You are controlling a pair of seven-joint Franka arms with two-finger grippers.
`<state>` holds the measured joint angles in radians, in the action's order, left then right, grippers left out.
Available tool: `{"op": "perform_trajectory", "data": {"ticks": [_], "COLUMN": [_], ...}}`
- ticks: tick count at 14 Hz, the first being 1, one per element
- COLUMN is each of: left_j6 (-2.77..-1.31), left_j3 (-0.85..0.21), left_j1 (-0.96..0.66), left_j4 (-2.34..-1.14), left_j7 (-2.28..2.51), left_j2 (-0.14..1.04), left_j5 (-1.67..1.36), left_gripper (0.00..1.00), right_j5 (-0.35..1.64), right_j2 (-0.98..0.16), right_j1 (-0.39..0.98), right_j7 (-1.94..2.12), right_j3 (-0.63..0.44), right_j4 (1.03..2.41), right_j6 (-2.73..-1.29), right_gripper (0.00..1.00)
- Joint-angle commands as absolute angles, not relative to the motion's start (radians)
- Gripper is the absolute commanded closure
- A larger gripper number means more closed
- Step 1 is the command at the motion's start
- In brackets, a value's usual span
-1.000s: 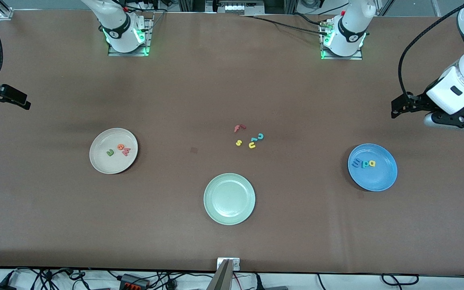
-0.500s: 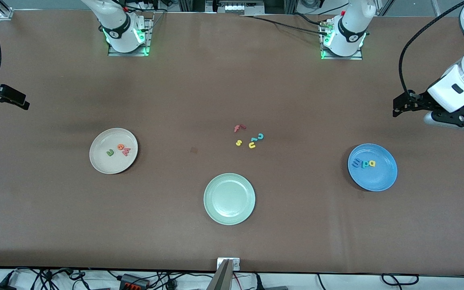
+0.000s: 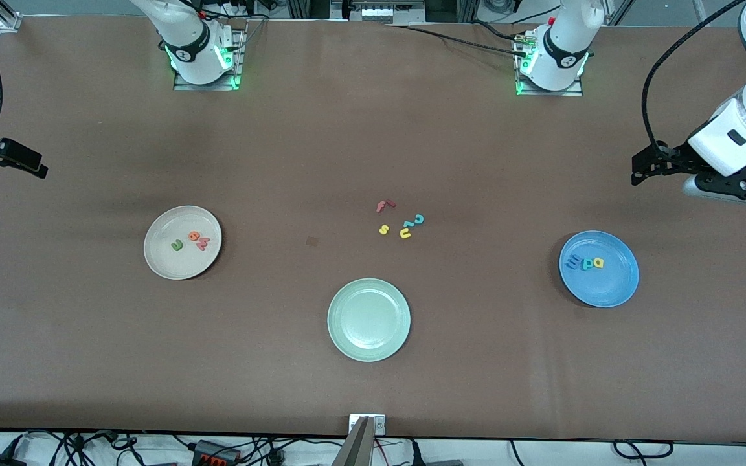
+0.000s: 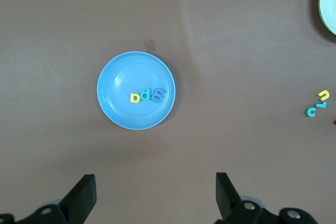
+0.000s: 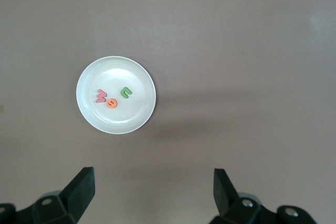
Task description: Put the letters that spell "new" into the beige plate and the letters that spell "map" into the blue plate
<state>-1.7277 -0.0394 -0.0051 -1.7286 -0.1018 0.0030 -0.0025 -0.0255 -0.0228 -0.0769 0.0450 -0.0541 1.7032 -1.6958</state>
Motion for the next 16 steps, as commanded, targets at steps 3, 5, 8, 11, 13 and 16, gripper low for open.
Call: {"op": "perform_trajectory", "data": {"ticks": [3,5,8,11,13,16], "left_j6": [-1.726,-1.726,-1.723,-1.721,-1.720,-1.720], "left_j3": [-0.049,-0.051,-0.051,-0.051,-0.051,-0.051], "left_j1": [-0.002,-0.002,-0.008,-0.008,-0.006,-0.006], "left_j4": [-1.750,-1.750,-1.749,-1.749,-1.749,-1.749], "left_j7": [-0.090,-0.091,-0.092,-0.094,-0.094,-0.094], "left_j2": [-0.023,-0.023,-0.023,-0.023,-0.023,-0.023], "left_j5": [0.012,0.014,0.014,0.014,0.014,0.014], "left_gripper": [0.00,0.00,0.00,0.00,0.00,0.00], "right_j5": [-0.028,-0.028,-0.028,-0.028,-0.028,-0.028], "right_j2": [-0.018,-0.017,-0.015,-0.014,-0.014,-0.012], "right_j1": [-0.083,-0.083,-0.083,-0.083,-0.083,-0.083], "right_j7": [0.054,0.054,0.055,0.058,0.058,0.057], "right_j3": [-0.052,-0.052,-0.052,-0.052,-0.052,-0.052], "right_j4": [1.718,1.720,1.720,1.718,1.718,1.720], "right_j6": [-1.718,-1.718,-1.717,-1.715,-1.717,-1.717], "right_gripper": [0.00,0.00,0.00,0.00,0.00,0.00]}}
